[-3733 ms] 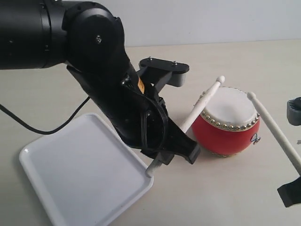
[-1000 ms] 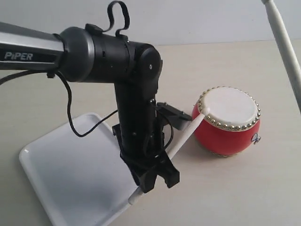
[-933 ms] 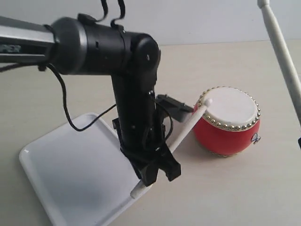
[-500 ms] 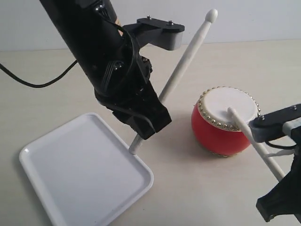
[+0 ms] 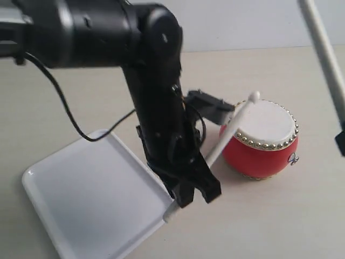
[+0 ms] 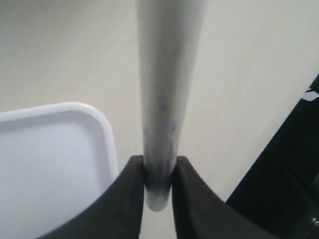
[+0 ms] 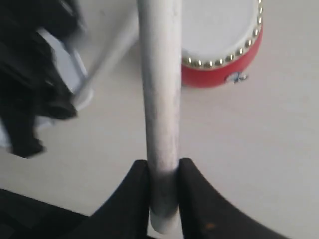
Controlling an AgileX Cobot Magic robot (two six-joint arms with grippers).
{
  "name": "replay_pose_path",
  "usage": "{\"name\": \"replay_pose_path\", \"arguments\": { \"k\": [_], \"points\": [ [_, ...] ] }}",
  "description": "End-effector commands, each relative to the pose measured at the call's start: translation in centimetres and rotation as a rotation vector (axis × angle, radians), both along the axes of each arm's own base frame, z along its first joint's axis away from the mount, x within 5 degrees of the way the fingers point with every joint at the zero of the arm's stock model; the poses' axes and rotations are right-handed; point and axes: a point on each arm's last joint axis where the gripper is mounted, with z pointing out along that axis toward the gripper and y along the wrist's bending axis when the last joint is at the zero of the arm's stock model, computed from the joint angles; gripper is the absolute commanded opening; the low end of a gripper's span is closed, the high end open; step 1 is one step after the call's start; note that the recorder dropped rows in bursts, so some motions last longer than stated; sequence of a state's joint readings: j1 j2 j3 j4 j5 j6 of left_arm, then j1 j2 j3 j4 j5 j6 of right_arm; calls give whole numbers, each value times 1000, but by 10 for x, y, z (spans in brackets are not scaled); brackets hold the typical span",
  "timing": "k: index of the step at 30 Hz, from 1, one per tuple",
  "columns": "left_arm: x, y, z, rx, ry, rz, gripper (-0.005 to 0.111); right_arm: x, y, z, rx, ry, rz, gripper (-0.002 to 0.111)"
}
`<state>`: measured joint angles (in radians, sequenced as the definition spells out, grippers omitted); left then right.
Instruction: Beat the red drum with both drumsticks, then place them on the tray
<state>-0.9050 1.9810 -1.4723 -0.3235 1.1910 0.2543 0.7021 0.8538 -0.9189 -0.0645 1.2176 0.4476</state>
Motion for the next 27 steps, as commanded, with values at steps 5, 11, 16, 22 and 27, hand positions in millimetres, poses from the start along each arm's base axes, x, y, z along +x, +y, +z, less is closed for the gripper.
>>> {"name": "replay_pose_path", "arguments": {
  "k": [5, 11, 16, 22, 27],
  "points": [
    [8, -39, -39, 44, 52, -18, 0, -18, -18, 26, 83, -125, -15, 0],
    [7, -29, 16, -48, -52, -22, 0, -4, -10, 18, 14, -96, -13, 0],
    [2, -15, 60, -107, -155, -34, 0, 7, -5, 13, -46, -82, -18, 0],
    [-4, 28, 90, -3, -377, -96, 0, 21, 4, -22, -176, 28, -13, 0],
    [-13, 55, 77, 103, -403, -138, 0, 20, 9, -46, -209, 132, 12, 0]
  ]
}}
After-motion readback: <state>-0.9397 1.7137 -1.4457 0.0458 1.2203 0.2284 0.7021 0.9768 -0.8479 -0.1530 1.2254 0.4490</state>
